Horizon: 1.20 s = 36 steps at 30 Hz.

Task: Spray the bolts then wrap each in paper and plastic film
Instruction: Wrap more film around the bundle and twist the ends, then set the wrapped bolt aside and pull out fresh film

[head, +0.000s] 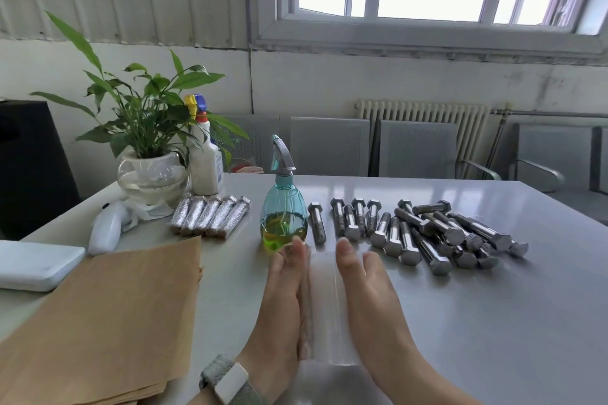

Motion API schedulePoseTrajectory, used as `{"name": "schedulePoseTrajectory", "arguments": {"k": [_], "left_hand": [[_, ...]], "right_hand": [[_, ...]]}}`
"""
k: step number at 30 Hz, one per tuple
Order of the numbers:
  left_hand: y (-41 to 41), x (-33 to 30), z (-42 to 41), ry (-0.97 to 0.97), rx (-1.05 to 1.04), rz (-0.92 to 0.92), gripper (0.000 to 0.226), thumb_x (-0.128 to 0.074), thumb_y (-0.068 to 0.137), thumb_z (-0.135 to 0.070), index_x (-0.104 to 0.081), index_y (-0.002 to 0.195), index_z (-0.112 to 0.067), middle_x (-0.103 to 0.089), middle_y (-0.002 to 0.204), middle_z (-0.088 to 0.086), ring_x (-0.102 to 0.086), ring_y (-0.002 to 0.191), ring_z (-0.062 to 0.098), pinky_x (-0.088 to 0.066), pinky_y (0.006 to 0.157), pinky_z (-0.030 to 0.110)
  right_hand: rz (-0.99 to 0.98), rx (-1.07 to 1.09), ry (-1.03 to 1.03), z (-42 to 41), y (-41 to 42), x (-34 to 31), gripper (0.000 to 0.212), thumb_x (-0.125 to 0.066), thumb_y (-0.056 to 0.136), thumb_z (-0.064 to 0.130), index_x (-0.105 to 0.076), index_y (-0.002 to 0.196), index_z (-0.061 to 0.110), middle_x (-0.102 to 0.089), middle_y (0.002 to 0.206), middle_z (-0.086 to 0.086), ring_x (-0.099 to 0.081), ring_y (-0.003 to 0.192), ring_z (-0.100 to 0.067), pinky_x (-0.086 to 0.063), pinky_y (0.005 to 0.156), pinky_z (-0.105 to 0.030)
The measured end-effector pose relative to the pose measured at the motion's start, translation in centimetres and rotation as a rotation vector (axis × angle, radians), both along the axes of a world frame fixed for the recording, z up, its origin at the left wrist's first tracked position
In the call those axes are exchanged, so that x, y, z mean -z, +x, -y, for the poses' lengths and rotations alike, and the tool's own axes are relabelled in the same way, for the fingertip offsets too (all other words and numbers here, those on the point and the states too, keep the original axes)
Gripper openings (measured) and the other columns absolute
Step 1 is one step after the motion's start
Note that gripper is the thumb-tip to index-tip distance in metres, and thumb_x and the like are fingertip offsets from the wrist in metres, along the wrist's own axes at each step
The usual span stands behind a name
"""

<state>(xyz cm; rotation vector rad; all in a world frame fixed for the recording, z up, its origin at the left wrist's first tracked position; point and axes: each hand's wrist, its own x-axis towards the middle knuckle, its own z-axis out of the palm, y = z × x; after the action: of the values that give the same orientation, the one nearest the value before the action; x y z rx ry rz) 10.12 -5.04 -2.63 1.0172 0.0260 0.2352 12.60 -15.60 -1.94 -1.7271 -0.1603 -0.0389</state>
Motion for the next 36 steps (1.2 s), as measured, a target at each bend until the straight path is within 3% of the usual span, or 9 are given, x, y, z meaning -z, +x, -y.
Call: {"name": "schedulePoseTrajectory", "arguments": {"k": [4,10,13,16,18,23,28,32,36], "left_hand": [[0.3,0.0,0.2,-0.121,0.024,-0.066,0.053,-0.037,0.096,-0.05,-0.071,0.111,-0.012,-0.07,0.112,0.021,-0.069,0.103,0.033,-0.059,0.075,0.039],[0.6,0.0,0.3,0.032,0.02,0.023,0.03,-0.054,0.087,-0.041,-0.074,0.102,-0.023,-0.072,0.108,0.015,-0.07,0.101,0.027,-0.058,0.075,0.032],[0.9,0.0,-0.2,0.19,-0.07,0.106,0.029,-0.063,0.08,-0.046,-0.068,0.101,-0.025,-0.072,0.099,0.011,-0.07,0.093,0.021,-0.056,0.075,0.028],[0.9,-0.2,-0.6,0.252,-0.118,0.137,0.041,-0.066,0.073,-0.054,-0.063,0.102,-0.025,-0.071,0.085,0.0,-0.069,0.082,0.014,-0.054,0.068,0.021],[0.9,-0.2,-0.8,0.248,-0.154,0.118,0.045,-0.065,0.072,-0.055,-0.06,0.105,-0.024,-0.071,0.086,-0.001,-0.07,0.08,0.013,-0.054,0.066,0.021],[0.7,-0.2,-0.4,0.146,-0.146,0.085,0.046,-0.065,0.077,-0.047,-0.057,0.112,-0.02,-0.073,0.096,0.006,-0.072,0.087,0.018,-0.057,0.069,0.028],[0.2,-0.1,0.3,-0.095,0.032,-0.02,0.048,-0.042,0.095,-0.047,-0.072,0.11,-0.012,-0.073,0.106,0.018,-0.072,0.096,0.029,-0.059,0.069,0.034],[0.3,-0.2,0.4,0.119,-0.057,0.016,0.035,-0.045,0.097,-0.042,-0.069,0.111,-0.02,-0.074,0.104,0.009,-0.071,0.099,0.023,-0.057,0.078,0.031],[0.4,-0.1,0.2,0.626,-0.309,0.133,0.029,-0.049,0.085,-0.06,-0.059,0.1,-0.037,-0.07,0.095,-0.011,-0.068,0.089,0.008,-0.053,0.078,0.022]], "right_hand": [[-0.02,0.062,-0.092,0.3,0.6,-0.1,0.091,-0.031,0.05,0.1,-0.052,0.101,0.027,-0.063,0.09,0.01,-0.06,0.083,-0.004,-0.039,0.063,-0.026],[-0.058,0.091,0.014,0.5,0.7,-0.3,0.07,-0.056,0.059,0.089,-0.054,0.096,0.029,-0.068,0.081,0.01,-0.062,0.069,0.009,-0.043,0.061,-0.023],[-0.112,-0.036,0.101,0.9,0.9,-0.2,0.078,-0.065,0.052,0.086,-0.06,0.102,0.026,-0.074,0.084,0.008,-0.07,0.075,-0.004,-0.054,0.069,-0.032],[-0.225,-0.24,0.218,1.2,0.7,-0.4,0.072,-0.06,0.073,0.079,-0.071,0.107,0.017,-0.076,0.098,-0.008,-0.073,0.092,-0.027,-0.058,0.086,-0.049],[-0.271,-0.282,0.292,1.3,0.4,-0.6,0.062,-0.054,0.083,0.07,-0.07,0.111,0.017,-0.074,0.106,-0.012,-0.071,0.098,-0.03,-0.056,0.09,-0.052],[-0.256,-0.23,0.287,1.0,0.3,-0.4,0.076,-0.073,0.066,0.075,-0.054,0.117,0.022,-0.075,0.097,0.0,-0.073,0.09,-0.017,-0.057,0.078,-0.038],[-0.222,-0.192,0.289,0.9,0.3,-0.1,0.074,-0.077,0.062,0.071,-0.059,0.113,0.019,-0.075,0.097,-0.003,-0.074,0.089,-0.019,-0.058,0.081,-0.043],[-0.213,-0.262,0.306,1.1,0.5,-0.3,0.06,-0.075,0.075,0.062,-0.069,0.11,0.014,-0.074,0.102,-0.013,-0.072,0.094,-0.031,-0.056,0.089,-0.05],[-0.159,-0.206,0.271,1.0,0.4,-0.2,0.076,-0.073,0.062,0.074,-0.063,0.112,0.017,-0.074,0.102,-0.008,-0.072,0.096,-0.026,-0.055,0.091,-0.054]]}}
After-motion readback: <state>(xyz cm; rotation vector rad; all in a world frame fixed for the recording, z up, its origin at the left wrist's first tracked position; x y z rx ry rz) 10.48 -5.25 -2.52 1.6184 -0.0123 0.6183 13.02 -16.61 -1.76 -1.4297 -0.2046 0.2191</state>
